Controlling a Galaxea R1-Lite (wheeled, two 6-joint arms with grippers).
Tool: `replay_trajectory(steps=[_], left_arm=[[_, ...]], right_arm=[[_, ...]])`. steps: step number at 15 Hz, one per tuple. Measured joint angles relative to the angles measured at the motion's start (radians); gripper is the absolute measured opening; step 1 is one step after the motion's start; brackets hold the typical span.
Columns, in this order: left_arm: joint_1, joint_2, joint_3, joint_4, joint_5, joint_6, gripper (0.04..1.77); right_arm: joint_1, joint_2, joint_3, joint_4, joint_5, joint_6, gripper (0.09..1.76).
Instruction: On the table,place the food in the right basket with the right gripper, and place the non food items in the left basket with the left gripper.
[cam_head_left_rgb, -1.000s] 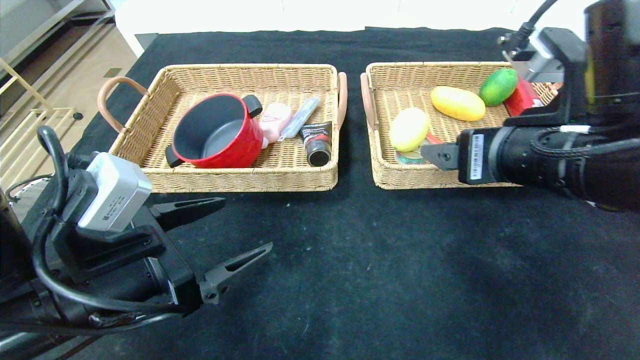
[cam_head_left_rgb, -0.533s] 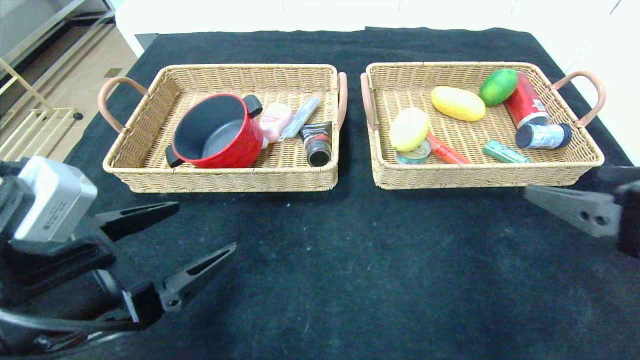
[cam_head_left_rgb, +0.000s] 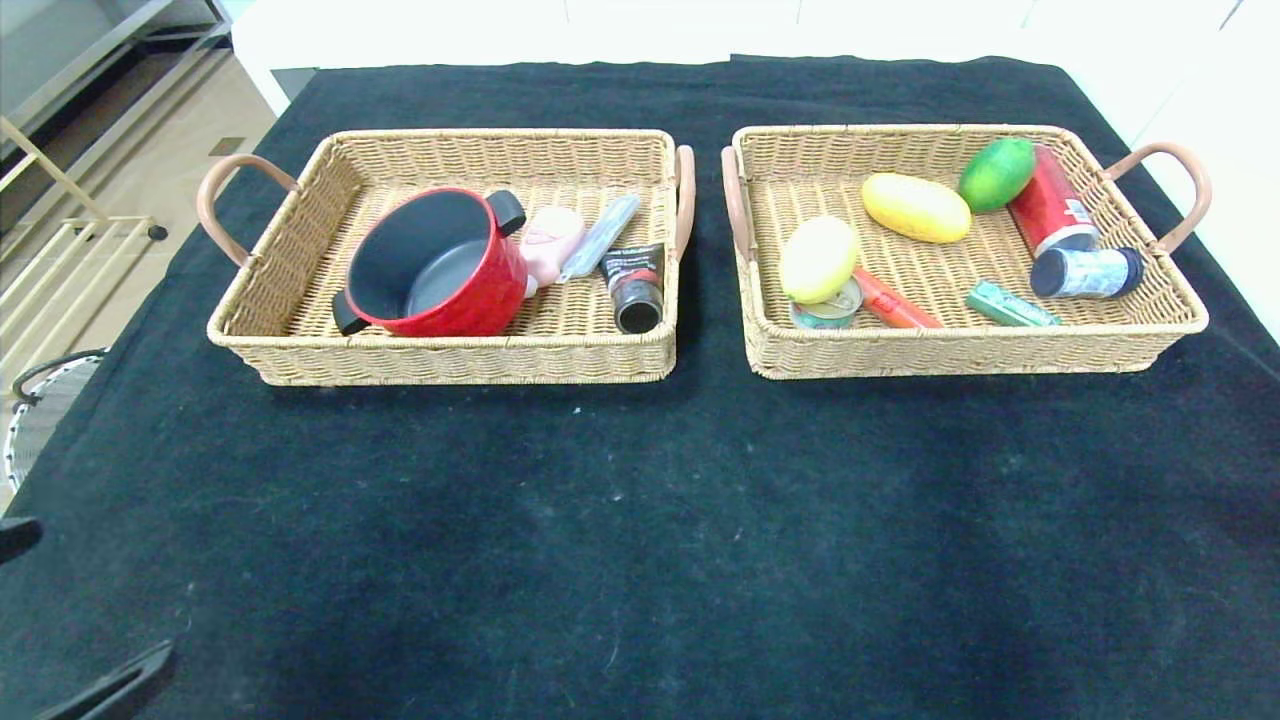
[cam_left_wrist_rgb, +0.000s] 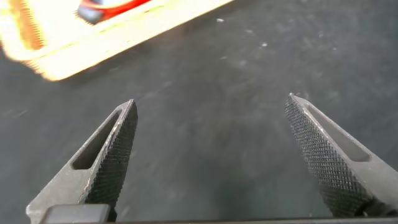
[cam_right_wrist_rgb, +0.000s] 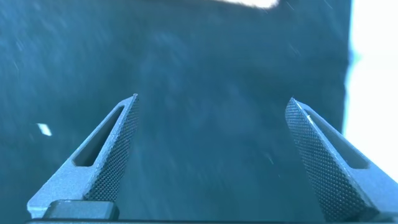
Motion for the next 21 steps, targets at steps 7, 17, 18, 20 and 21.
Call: replay_trajectory(steps=[7, 17, 18, 20, 21], left_arm=[[0.208, -0.226, -0.185, 0.312, -0.144, 0.0, 1.72], [0.269, -0.35, -0.451, 0.645, -0.169, -0.012, 1.72], [0.29, -0.353, -0.457, 0.637, -0.194, -0.011, 1.72], [0.335, -0.365, -0.466, 0.631, -0.252, -0.011, 1.72], [0.343, -0.376, -0.46, 0.633, -0.255, -0.011, 1.72]], right_arm=[[-0.266, -0.28, -0.134, 0.307, 0.145, -0.056, 1.7], [-0.492, -0.466, -0.047, 0.387, 0.301, -0.057, 1.7], [-0.494, -0.481, -0.033, 0.386, 0.303, -0.057, 1.7], [-0.495, -0.506, -0.019, 0.386, 0.304, -0.057, 1.7], [-0.495, -0.519, -0.013, 0.387, 0.303, -0.057, 1.7]])
